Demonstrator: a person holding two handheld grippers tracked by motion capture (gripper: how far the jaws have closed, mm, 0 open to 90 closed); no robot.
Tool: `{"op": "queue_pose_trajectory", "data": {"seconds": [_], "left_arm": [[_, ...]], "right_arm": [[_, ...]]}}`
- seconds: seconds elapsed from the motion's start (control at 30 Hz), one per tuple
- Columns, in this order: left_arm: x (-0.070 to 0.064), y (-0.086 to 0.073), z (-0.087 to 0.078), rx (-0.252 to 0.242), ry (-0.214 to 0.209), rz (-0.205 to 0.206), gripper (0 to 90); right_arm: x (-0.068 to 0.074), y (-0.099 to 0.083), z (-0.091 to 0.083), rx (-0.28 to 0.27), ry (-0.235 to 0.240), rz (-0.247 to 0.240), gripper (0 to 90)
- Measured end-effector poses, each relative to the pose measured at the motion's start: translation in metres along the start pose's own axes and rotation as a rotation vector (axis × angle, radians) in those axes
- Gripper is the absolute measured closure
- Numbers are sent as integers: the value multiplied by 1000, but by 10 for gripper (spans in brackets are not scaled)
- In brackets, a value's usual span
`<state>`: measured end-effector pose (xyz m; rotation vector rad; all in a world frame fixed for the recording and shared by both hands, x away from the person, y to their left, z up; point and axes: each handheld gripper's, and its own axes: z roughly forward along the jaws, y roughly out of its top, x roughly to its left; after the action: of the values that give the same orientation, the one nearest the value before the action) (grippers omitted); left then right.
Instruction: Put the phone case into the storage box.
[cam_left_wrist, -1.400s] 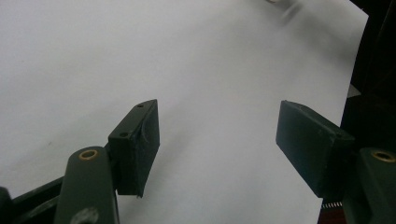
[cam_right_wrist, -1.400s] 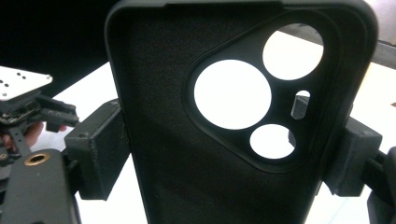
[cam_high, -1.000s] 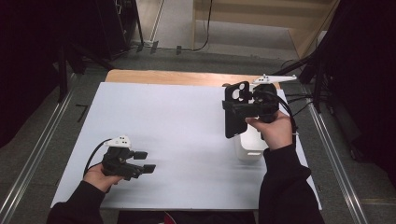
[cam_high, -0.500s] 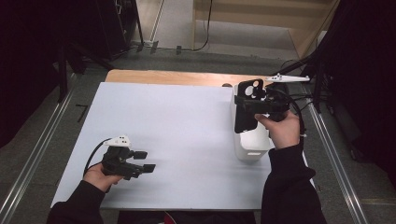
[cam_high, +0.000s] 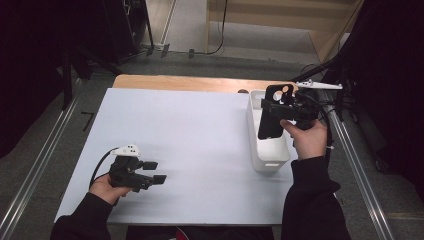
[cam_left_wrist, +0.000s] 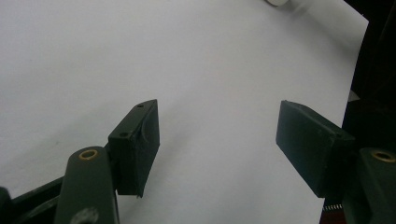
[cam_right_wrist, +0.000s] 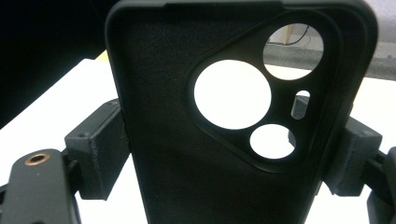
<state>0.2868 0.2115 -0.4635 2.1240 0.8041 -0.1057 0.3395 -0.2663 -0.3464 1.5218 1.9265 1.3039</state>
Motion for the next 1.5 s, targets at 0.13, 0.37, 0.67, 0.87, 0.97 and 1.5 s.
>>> {"op": "queue_pose_trajectory", "data": {"seconds": [0.13, 0.37, 0.67, 0.87, 0.97, 1.5], "left_arm": [[0, 0, 0, 1, -1, 2, 297], [0, 0, 0, -3, -3, -2, 297], [1, -1, 0, -4, 2, -9, 297], [1, 0, 0, 0, -3, -5, 297], [1, 0, 0, 3, -3, -6, 297], [1, -1, 2, 6, -1, -8, 297]], "right_arm": [[-1, 1, 4, -10, -9, -1, 138], [-7, 4, 10, -20, -13, 19, 138], [-10, 7, 25, -17, -55, 6, 138], [-13, 12, 34, -16, -74, 9, 138], [-16, 14, 39, -17, -79, 17, 138], [-26, 32, 63, -22, -121, 9, 138]]}}
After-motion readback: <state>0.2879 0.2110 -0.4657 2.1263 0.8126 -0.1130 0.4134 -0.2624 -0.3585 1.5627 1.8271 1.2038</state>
